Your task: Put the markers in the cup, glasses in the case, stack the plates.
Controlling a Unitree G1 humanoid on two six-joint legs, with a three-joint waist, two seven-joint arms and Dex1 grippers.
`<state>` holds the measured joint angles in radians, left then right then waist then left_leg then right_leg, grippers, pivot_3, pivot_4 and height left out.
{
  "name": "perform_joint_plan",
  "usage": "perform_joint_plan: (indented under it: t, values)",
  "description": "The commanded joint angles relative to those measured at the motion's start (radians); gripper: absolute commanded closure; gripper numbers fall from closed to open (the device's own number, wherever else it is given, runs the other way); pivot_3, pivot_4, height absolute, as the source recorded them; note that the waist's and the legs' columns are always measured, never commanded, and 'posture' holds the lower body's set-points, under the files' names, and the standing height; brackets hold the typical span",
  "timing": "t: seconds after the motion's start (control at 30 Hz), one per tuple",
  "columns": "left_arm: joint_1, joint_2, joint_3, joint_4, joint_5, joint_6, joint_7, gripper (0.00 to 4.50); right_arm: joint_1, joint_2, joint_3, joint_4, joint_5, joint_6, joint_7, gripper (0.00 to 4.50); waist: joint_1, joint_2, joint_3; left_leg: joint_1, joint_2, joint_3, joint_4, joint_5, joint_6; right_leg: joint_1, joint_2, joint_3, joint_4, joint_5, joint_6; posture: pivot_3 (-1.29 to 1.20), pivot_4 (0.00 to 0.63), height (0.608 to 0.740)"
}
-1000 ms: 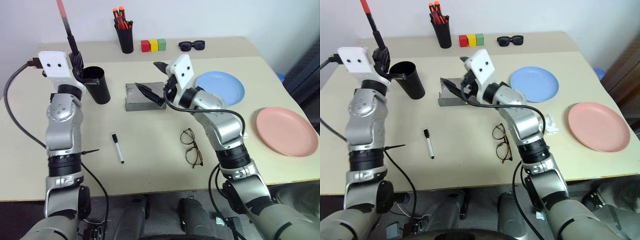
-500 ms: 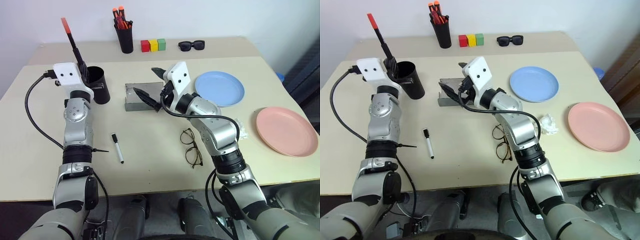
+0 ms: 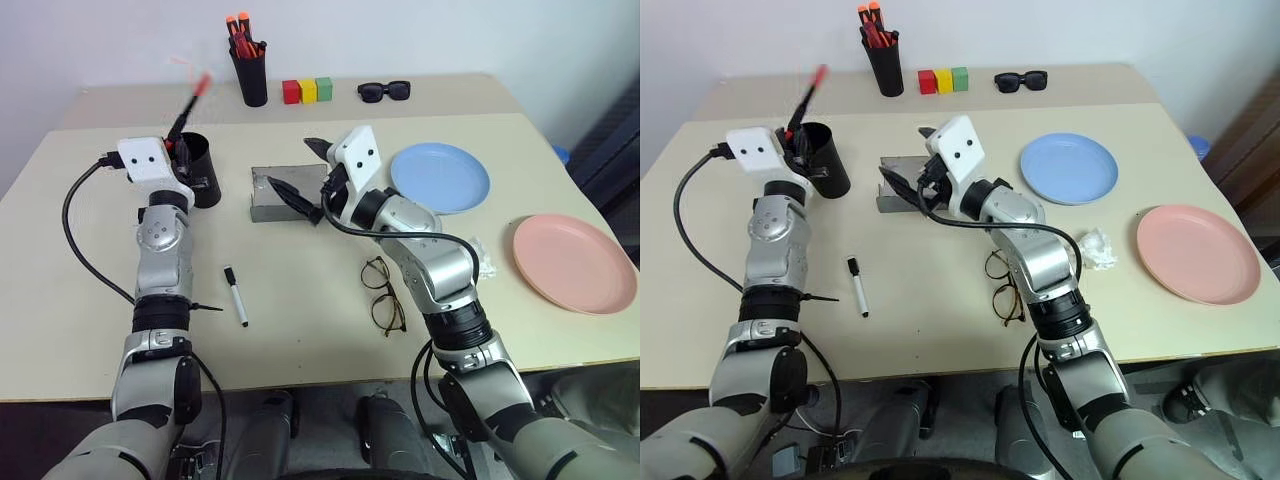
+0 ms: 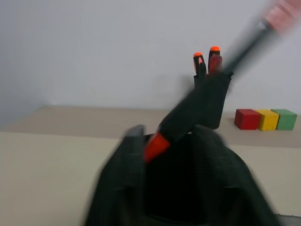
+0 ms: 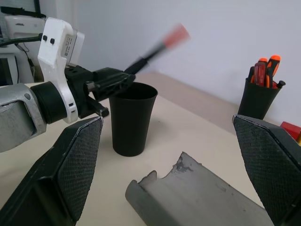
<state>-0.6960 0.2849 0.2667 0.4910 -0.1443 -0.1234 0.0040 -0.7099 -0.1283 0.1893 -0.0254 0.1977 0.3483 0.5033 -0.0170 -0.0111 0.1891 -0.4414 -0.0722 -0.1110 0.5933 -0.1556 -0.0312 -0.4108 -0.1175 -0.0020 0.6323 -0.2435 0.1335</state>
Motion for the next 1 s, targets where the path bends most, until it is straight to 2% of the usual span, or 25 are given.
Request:
perform_joint_plan:
  t: [0.03,0.5,0.7,0.9,0.93,1.0]
  values:
    - [0.003,0.003,0.000,-0.030,0.008,-0.013,0.007,2.30,-0.002,0.004,0.000,-0.055,0.001,-0.004,0.003,0.00,0.000,0.000,0.000,0.000,0.000,0.000,0.000,0.000,0.000,0.000,0.000,0.000,0.000,0.000,0.000,0.00,0.150,0.740]
    - [-0.001,-0.017,0.002,-0.044,0.001,-0.022,0.010,2.30,0.012,0.005,0.008,-0.070,-0.001,0.007,0.004,0.00,0.000,0.000,0.000,0.000,0.000,0.000,0.000,0.000,0.000,0.000,0.000,0.000,0.000,0.000,0.000,0.00,0.150,0.740]
    - [-0.007,-0.037,-0.036,-0.176,-0.047,0.003,-0.084,2.30,0.011,0.006,0.008,-0.065,-0.002,0.006,0.003,0.00,0.001,0.000,0.000,0.000,0.000,0.000,0.000,0.000,0.000,0.000,0.000,0.000,0.000,0.000,0.000,0.00,0.150,0.740]
    - [0.014,-0.042,-0.135,-0.321,-0.065,0.150,-0.200,2.30,0.007,0.008,0.002,-0.052,-0.009,0.000,-0.003,0.00,-0.001,0.000,0.000,0.000,0.000,0.000,0.000,0.000,0.000,0.001,0.000,0.000,0.000,0.000,0.000,0.00,0.150,0.740]
    - [0.017,-0.040,-0.160,-0.345,-0.057,0.233,-0.202,1.74,0.008,0.008,-0.001,-0.050,-0.010,0.000,-0.006,0.00,-0.001,0.000,0.000,0.000,0.000,0.000,0.000,0.000,0.000,0.001,0.000,0.000,0.000,0.000,0.000,0.00,0.150,0.740]
    - [0.009,-0.053,-0.190,-0.377,-0.042,0.412,-0.160,0.97,0.010,0.005,-0.006,-0.049,-0.010,0.001,-0.010,0.00,-0.001,0.000,0.000,0.000,0.000,0.000,0.000,0.000,0.000,0.001,0.000,0.000,0.000,0.000,0.000,0.00,0.150,0.740]
